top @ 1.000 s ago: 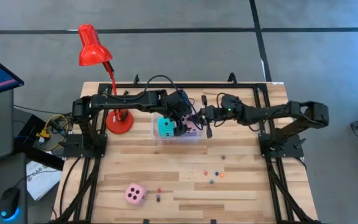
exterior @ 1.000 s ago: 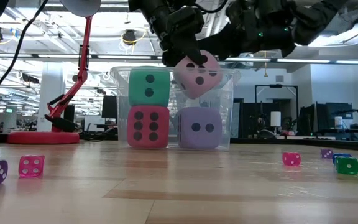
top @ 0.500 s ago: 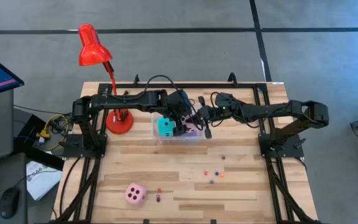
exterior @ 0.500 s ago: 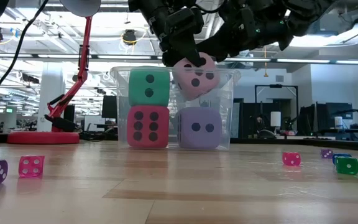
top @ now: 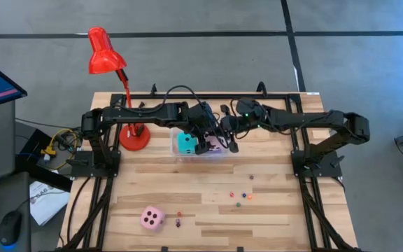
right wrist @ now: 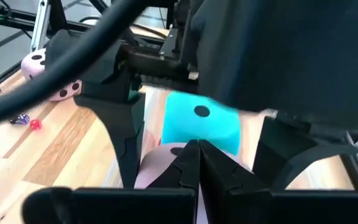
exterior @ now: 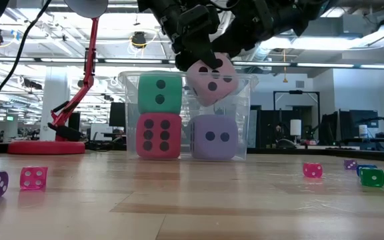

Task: Pick & Place Dice
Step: Put the large pink die into the transparent bin

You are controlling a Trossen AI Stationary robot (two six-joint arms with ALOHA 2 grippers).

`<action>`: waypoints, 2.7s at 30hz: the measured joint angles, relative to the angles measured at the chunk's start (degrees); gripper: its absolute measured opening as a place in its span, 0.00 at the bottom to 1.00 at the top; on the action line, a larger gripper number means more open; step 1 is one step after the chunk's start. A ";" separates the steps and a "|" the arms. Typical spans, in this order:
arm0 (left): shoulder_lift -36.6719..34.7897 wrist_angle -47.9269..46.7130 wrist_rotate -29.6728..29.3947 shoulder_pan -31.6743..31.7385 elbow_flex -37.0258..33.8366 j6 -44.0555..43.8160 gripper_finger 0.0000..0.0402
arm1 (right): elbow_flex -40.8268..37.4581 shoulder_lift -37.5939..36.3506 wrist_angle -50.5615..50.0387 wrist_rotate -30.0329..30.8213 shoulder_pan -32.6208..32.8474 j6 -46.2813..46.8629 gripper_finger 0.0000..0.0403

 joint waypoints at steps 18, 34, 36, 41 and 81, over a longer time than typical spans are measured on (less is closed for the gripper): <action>0.04 0.47 -0.07 0.00 0.00 0.04 1.00 | 0.40 3.92 -1.28 -0.22 -0.31 -0.94 0.00; -0.13 3.07 0.00 0.00 0.15 0.03 1.00 | 0.29 2.36 -5.53 3.48 -0.39 -1.02 0.00; -0.13 3.06 0.00 -0.04 0.15 0.04 1.00 | 0.27 2.36 -4.69 3.48 -0.27 -1.02 0.00; -0.13 2.89 -0.02 -0.04 0.13 0.02 1.00 | 0.29 2.34 -3.98 3.45 -0.24 -1.02 0.00; -9.34 7.23 -8.39 -1.77 -11.79 -7.73 0.86 | 0.29 -7.54 -18.17 4.35 -0.63 -0.56 0.00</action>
